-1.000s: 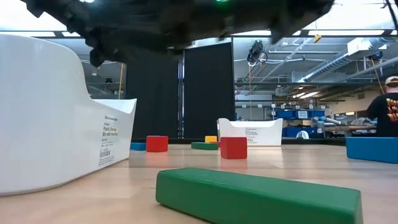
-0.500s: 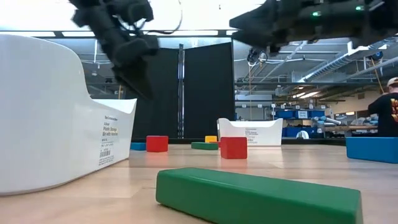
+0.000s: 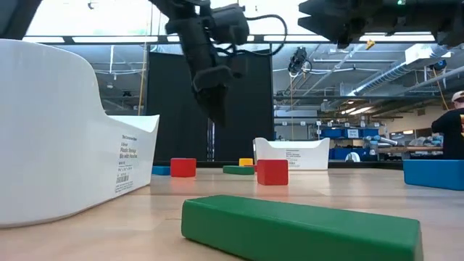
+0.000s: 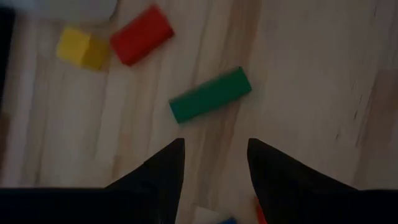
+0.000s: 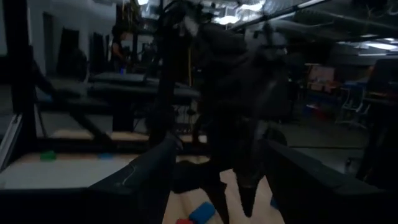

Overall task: Sort blocks by size
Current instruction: Put the green large block into the top white bin

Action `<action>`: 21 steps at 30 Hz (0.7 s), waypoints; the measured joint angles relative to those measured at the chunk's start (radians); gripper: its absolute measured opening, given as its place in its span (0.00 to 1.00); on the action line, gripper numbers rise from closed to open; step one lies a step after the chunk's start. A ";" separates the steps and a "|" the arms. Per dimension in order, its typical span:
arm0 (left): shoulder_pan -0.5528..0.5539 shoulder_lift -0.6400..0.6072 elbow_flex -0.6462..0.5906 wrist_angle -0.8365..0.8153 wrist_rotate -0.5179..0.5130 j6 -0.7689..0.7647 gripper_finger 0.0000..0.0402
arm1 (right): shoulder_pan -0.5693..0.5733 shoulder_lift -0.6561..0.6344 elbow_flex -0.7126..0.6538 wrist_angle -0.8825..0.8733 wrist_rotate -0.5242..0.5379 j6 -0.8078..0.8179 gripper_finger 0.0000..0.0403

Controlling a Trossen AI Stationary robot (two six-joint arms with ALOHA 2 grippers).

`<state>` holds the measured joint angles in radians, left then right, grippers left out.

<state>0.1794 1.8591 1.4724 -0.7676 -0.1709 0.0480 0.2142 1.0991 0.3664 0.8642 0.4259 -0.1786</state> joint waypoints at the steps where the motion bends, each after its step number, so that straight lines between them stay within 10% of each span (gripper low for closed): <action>1: 0.003 0.016 0.023 0.009 0.000 0.029 0.45 | 0.002 -0.012 0.000 -0.015 0.000 -0.005 0.62; 21: 0.024 0.303 0.259 -0.102 0.026 0.442 0.62 | 0.034 -0.158 0.000 -0.215 0.000 -0.005 0.59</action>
<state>0.2039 2.1626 1.7318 -0.8696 -0.1448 0.4896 0.2485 0.9409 0.3668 0.6496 0.4255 -0.1833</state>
